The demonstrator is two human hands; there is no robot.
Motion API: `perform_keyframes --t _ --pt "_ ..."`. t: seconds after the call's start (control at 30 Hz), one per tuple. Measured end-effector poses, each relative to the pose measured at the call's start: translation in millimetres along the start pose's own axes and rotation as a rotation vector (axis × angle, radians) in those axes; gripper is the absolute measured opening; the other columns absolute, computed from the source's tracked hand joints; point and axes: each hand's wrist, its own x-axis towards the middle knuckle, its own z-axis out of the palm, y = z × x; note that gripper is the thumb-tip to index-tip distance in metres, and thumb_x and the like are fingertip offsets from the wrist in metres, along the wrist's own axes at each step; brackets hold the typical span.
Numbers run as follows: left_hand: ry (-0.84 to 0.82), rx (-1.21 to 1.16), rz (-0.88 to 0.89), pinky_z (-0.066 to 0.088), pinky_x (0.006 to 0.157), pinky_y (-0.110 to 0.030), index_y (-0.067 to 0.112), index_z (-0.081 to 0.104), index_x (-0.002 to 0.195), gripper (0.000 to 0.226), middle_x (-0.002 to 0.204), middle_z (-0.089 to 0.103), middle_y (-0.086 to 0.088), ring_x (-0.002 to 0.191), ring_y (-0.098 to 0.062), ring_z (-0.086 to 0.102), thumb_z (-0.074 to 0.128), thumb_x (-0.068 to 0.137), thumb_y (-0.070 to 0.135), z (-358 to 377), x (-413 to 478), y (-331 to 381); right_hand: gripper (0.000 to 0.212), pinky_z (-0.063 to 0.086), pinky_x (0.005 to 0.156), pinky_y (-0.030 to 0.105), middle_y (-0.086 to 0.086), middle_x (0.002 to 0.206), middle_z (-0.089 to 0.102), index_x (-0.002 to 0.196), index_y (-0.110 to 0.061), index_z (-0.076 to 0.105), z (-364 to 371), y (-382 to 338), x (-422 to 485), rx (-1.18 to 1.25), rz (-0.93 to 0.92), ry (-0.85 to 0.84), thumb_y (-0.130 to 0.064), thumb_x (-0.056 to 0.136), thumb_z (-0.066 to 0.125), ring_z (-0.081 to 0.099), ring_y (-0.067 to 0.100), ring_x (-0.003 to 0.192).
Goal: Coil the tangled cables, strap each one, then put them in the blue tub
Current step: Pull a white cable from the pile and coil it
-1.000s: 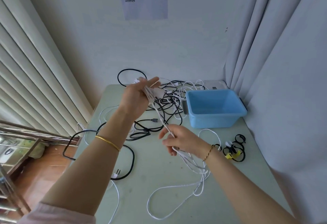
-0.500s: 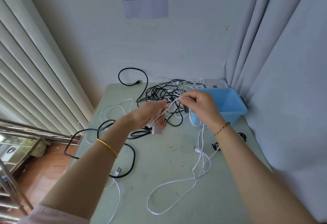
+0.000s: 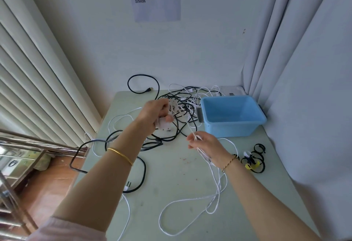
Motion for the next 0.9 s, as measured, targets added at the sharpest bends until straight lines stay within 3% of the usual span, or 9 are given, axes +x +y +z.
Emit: perform_keyframes --t 0.13,0.23,0.3,0.4,0.53,0.6,0.7,0.8,0.9 --pt "0.091 0.06 0.073 0.038 0.056 -0.032 0.012 0.041 0.068 0.028 0.041 0.03 0.003 0.03 -0.015 0.04 0.047 0.095 0.008 -7 3 6 0.019 0.049 0.09 0.039 0.005 0.11 0.069 0.108 -0.01 0.064 -5 21 1 0.387 0.114 -0.065 -0.007 0.092 0.054 0.062 0.019 0.108" --pt "0.142 0.07 0.111 0.043 0.062 -0.035 0.012 0.042 0.07 0.024 0.039 0.032 0.005 0.031 -0.014 0.042 0.047 0.093 0.008 -7 4 6 0.03 0.055 0.074 0.033 0.005 0.123 0.063 0.117 -0.007 0.062 -8 30 1 0.553 0.193 -0.052 -0.017 0.089 0.059 0.062 0.024 0.11" --pt "0.171 0.037 0.15 0.043 0.062 -0.034 0.011 0.042 0.069 0.025 0.038 0.033 0.006 0.031 -0.013 0.042 0.045 0.093 0.007 -5 3 10 0.039 0.048 0.06 0.025 0.005 0.123 0.062 0.123 -0.01 0.06 -10 36 0 0.549 0.244 -0.062 -0.024 0.086 0.061 0.064 0.021 0.095" --pt "0.24 -0.006 0.221 0.043 0.059 -0.031 0.013 0.039 0.066 0.028 0.038 0.033 0.007 0.031 -0.012 0.045 0.043 0.093 0.008 -6 2 20 0.051 0.028 0.046 0.016 0.004 0.116 0.058 0.129 -0.019 0.054 -16 47 -4 0.407 0.28 -0.038 -0.038 0.081 0.06 0.041 0.009 0.07" --pt "0.374 -0.016 0.299 0.037 0.052 -0.028 0.014 0.037 0.064 0.029 0.035 0.034 0.008 0.034 -0.012 0.05 0.044 0.092 0.01 -14 5 33 0.044 0.023 0.044 0.016 0.0 0.09 0.054 0.118 -0.019 0.058 -24 66 -8 0.301 0.309 0.066 -0.052 0.089 0.051 0.028 0.007 0.061" --pt "0.396 -0.042 0.326 0.033 0.051 -0.029 0.014 0.036 0.06 0.032 0.035 0.032 0.008 0.033 -0.013 0.048 0.043 0.091 0.009 -16 6 36 0.03 0.025 0.045 0.017 -0.001 0.074 0.047 0.098 -0.012 0.067 -24 72 -7 0.116 0.35 0.186 -0.039 0.093 0.054 0.03 0.008 0.058" --pt "0.419 -0.103 0.364 0.037 0.052 -0.029 0.014 0.035 0.063 0.03 0.035 0.032 0.009 0.033 -0.013 0.047 0.042 0.092 0.01 -16 6 39 0.028 0.034 0.053 0.025 0.005 0.067 0.056 0.064 -0.016 0.066 -30 87 -7 -0.322 0.389 0.381 -0.03 0.088 0.061 0.044 0.015 0.059" --pt "0.421 -0.113 0.42 0.038 0.056 -0.028 0.014 0.035 0.064 0.029 0.036 0.032 0.009 0.032 -0.012 0.045 0.042 0.092 0.011 -17 6 48 0.032 0.038 0.058 0.025 0.002 0.063 0.059 0.059 -0.018 0.062 -30 99 -9 -0.615 0.476 0.368 -0.03 0.088 0.054 0.053 0.02 0.061" --pt "0.337 -0.042 0.368 0.037 0.054 -0.029 0.014 0.037 0.065 0.03 0.038 0.033 0.008 0.033 -0.013 0.048 0.045 0.093 0.012 -15 4 47 0.022 0.046 0.065 0.027 0.006 0.081 0.063 0.072 -0.015 0.062 -20 90 1 -0.823 0.472 0.364 -0.027 0.085 0.051 0.061 0.027 0.082"
